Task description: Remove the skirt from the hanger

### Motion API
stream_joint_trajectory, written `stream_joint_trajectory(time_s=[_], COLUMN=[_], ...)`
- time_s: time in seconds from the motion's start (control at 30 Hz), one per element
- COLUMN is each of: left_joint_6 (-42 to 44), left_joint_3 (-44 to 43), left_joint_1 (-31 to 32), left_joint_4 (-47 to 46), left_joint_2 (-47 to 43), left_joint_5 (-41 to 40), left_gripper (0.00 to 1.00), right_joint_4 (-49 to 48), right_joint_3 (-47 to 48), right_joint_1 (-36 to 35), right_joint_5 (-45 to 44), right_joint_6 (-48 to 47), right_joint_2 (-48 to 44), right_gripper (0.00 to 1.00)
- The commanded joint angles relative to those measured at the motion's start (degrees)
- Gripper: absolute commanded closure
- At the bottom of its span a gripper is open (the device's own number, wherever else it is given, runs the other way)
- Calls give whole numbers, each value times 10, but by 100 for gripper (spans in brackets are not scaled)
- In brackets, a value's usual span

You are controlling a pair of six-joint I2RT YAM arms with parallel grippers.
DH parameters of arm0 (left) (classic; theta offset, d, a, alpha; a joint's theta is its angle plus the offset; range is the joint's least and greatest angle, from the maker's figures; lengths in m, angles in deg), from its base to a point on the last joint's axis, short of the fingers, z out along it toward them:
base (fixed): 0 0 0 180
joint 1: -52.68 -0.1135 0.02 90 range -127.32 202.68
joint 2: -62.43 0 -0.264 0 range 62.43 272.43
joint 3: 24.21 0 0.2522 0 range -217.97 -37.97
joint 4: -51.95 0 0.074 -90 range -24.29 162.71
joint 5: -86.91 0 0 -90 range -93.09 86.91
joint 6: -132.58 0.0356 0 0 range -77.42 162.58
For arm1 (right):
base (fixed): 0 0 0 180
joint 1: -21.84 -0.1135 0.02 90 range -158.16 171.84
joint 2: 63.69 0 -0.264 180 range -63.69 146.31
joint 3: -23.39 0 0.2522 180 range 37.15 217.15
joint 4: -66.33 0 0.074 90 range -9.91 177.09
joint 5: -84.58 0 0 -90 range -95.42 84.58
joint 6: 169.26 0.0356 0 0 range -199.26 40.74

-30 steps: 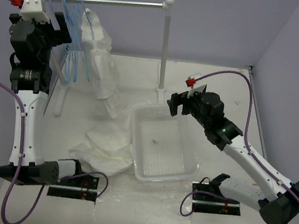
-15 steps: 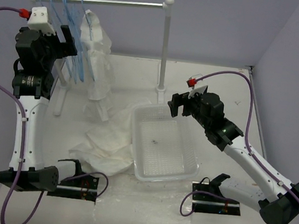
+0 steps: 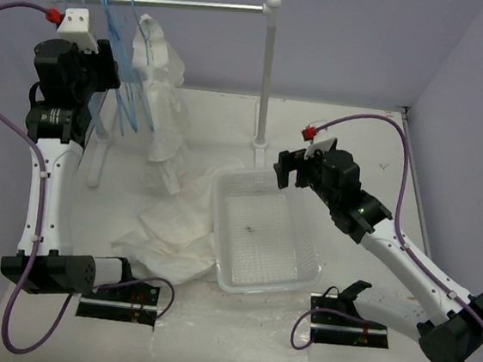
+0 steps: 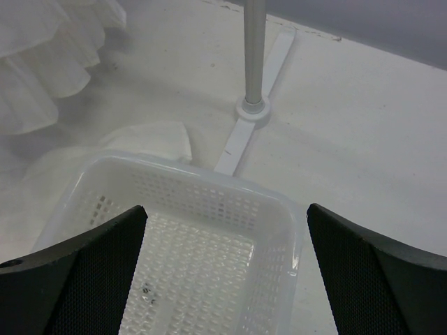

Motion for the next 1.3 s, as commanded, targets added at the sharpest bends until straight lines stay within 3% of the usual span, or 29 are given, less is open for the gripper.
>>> stream_joint_trajectory(time_s=[0.0, 0.33, 0.37, 0.4, 0.57, 0.63, 1.17, 1.27], left_joint_6=[14, 7, 6, 4, -1, -4, -18, -33], left_joint_3=[-25, -37, -38, -39, -47, -49, -65, -65], left_joint_1=[-3, -3, -3, -4, -4, -3, -3, -3], left_joint_4=[2, -7, -7, -6, 2, 4, -41, -40], left_joint_2=[12, 33, 34, 35, 28, 25, -12, -7], left_joint_5=[-4, 21, 19, 14, -4, -3, -3, -56], left_gripper=[41, 43, 46, 57, 92, 98, 100, 100], right_joint_4=[-2, -2, -2, -2, -2, -2, -2, -2], right_joint_3=[8, 15, 14, 15, 16, 17, 18, 17], right_joint_1=[1, 2, 2, 2, 2, 2, 2, 2], right_joint_5=[-23, -32, -35, -35, -37, -38, -40, -43], right_joint_6=[-11, -19, -19, -20, -21, -22, -22, -23], right_joint_2=[11, 30, 31, 32, 36, 38, 40, 37], right_gripper=[1, 1, 1, 1, 1, 1, 1, 1])
